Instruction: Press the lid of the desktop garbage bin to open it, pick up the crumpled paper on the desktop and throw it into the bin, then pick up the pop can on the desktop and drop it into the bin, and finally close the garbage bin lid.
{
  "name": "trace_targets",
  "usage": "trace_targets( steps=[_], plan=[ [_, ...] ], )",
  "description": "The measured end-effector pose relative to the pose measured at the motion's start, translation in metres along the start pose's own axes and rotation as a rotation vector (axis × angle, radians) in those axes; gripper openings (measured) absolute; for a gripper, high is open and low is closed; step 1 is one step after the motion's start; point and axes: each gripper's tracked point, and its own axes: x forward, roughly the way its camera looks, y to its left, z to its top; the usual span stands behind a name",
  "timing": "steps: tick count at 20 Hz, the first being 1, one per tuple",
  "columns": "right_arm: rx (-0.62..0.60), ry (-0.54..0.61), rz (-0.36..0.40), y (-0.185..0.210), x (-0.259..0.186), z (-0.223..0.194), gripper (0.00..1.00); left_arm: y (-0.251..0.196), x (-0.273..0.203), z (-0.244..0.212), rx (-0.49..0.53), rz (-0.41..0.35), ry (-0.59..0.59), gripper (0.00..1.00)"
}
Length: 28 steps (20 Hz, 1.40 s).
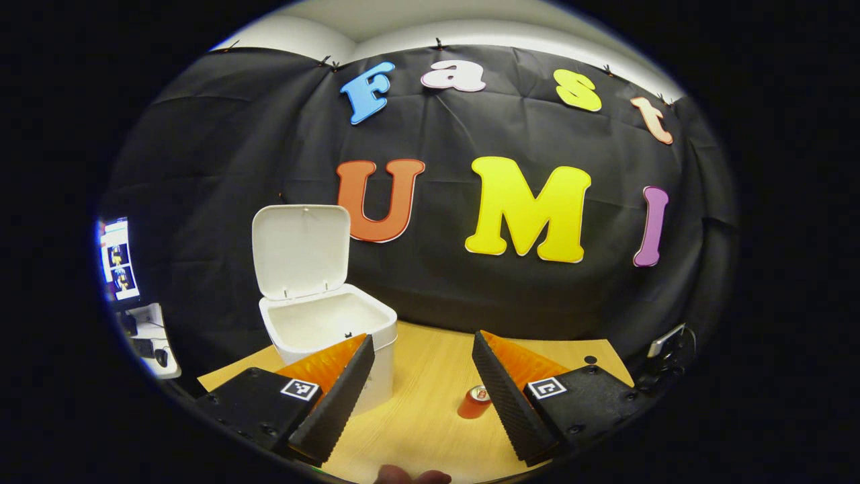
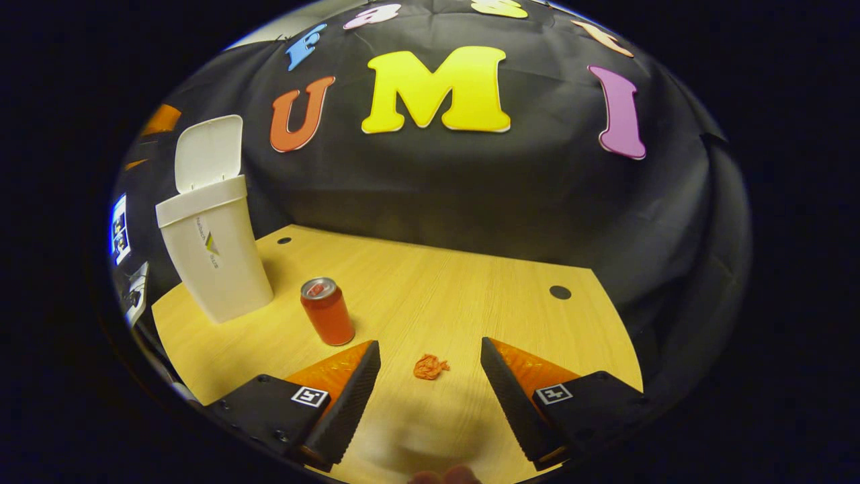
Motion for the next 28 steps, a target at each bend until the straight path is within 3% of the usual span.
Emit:
trace_targets(
  steps=[3,17,19,23,25,27,28],
  plan=[
    [-0.011,0.058,0.001,-0.003,0.025,-0.016,0.95,0.014,-0.01,-0.003,-0.018,0.054,-0.002,0.96],
    [-0.055,0.264,0.035,0.007,0.1,-0.075,0.95,0.045,-0.029,-0.011,0.03,0.123,0.048,0.96],
    [-0.042,0.292,0.035,0.01,0.103,-0.082,0.84,0.052,-0.031,-0.013,0.029,0.147,0.053,0.96],
    [-0.024,0.329,0.053,0.01,0.104,-0.083,0.77,0.07,-0.035,-0.023,0.012,0.189,0.083,0.96],
    [-0.023,0.343,0.061,0.011,0.104,-0.082,0.63,0.076,-0.037,-0.024,-0.003,0.209,0.09,0.96],
    [-0.025,0.367,0.067,0.011,0.105,-0.084,0.4,0.083,-0.038,-0.018,-0.004,0.228,0.072,0.96],
    [-0.023,0.377,0.073,0.011,0.105,-0.082,0.4,0.083,-0.038,-0.017,-0.002,0.228,0.072,0.96]
  ],
)
